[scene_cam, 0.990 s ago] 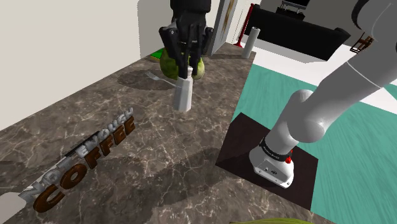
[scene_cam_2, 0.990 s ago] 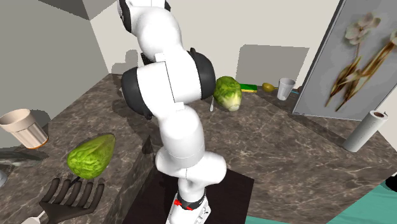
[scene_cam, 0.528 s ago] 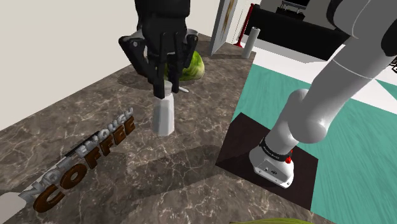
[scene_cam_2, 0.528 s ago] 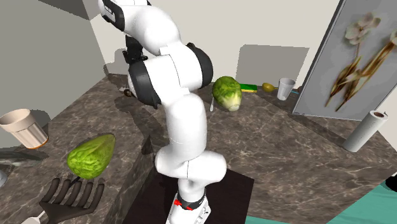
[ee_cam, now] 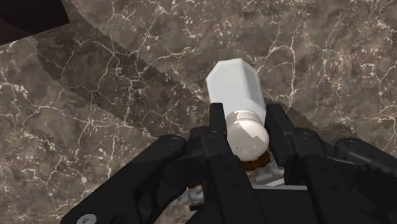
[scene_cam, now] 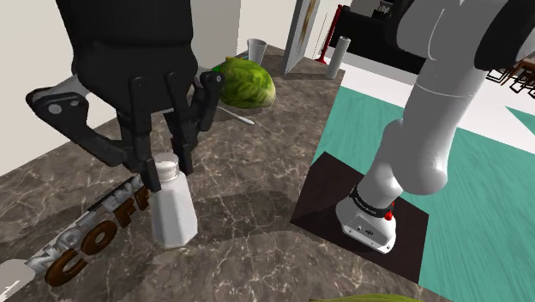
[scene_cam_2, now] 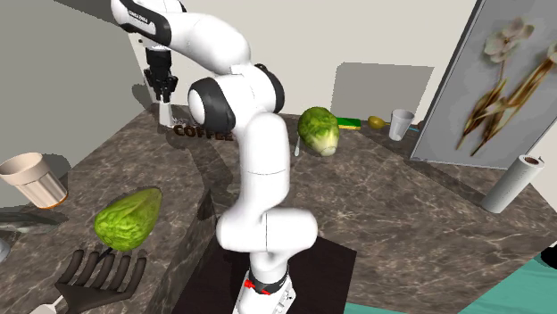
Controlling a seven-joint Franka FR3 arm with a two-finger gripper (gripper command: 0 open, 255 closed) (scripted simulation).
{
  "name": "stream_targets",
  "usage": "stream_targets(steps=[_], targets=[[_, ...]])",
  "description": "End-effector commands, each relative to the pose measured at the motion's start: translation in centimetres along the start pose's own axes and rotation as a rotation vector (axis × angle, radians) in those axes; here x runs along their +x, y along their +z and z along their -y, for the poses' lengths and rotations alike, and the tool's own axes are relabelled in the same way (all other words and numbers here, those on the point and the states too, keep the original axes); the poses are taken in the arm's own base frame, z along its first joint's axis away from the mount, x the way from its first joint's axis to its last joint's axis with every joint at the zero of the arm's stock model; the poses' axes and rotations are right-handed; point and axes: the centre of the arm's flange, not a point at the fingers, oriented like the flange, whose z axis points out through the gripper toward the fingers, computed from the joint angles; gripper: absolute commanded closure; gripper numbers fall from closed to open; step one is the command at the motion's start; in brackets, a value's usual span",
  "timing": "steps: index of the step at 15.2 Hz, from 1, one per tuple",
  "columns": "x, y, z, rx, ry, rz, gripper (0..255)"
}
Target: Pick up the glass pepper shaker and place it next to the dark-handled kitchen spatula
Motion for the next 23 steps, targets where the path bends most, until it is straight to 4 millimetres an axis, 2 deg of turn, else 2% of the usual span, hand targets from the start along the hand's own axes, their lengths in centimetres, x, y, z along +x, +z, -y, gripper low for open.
stream_targets(steps=[1, 5, 23], targets=[[-0.8, 0.5, 2.5, 0.000, 0.005, -0.001, 255], [-2.3, 1.1, 7.7, 0.000, 0.005, -0.001, 255], [-0.3, 10.4, 7.0, 0.000, 0.005, -0.001, 255]])
